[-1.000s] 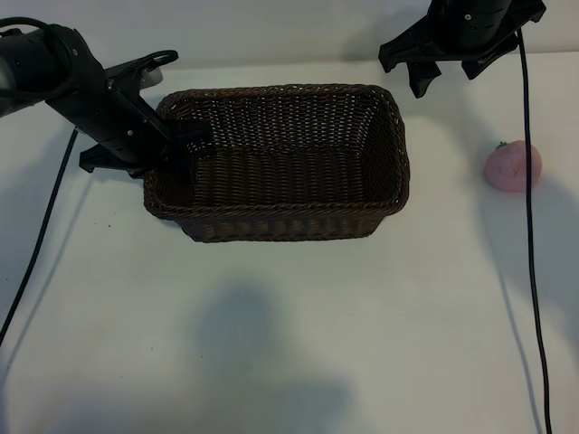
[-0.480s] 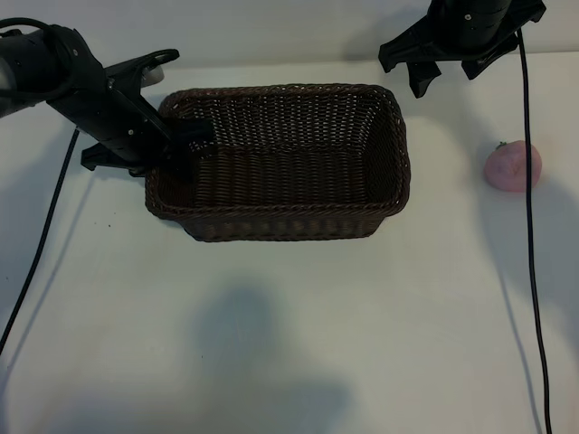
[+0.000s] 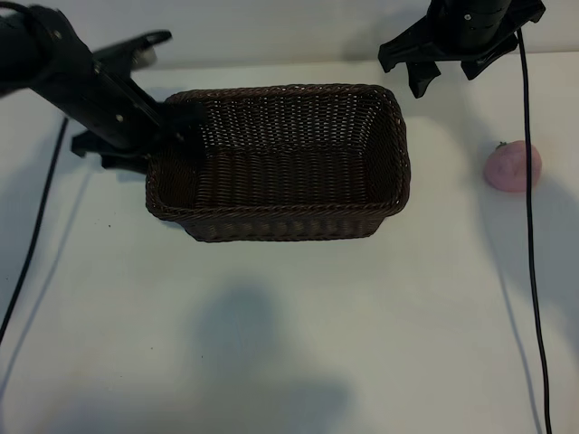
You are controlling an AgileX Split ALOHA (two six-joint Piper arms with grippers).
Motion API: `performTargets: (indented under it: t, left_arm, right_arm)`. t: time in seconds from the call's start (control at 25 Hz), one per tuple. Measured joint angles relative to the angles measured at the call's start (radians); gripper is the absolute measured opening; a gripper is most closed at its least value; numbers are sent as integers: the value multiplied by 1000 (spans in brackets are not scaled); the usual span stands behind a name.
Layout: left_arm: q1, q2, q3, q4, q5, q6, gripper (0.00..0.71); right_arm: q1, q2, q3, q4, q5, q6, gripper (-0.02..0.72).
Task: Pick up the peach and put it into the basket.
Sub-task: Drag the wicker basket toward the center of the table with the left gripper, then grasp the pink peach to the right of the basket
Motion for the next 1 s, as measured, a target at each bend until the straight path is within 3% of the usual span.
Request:
performTargets:
  t: [0.48,1.0]
  left_arm:
    - [0,-230,-12,238,105,-135,635]
    - [0,-247,-2,304,201,-162,599]
  right_arm:
    - [0,0,0,0,0,0,599]
    - [0,0,0,0,0,0,599]
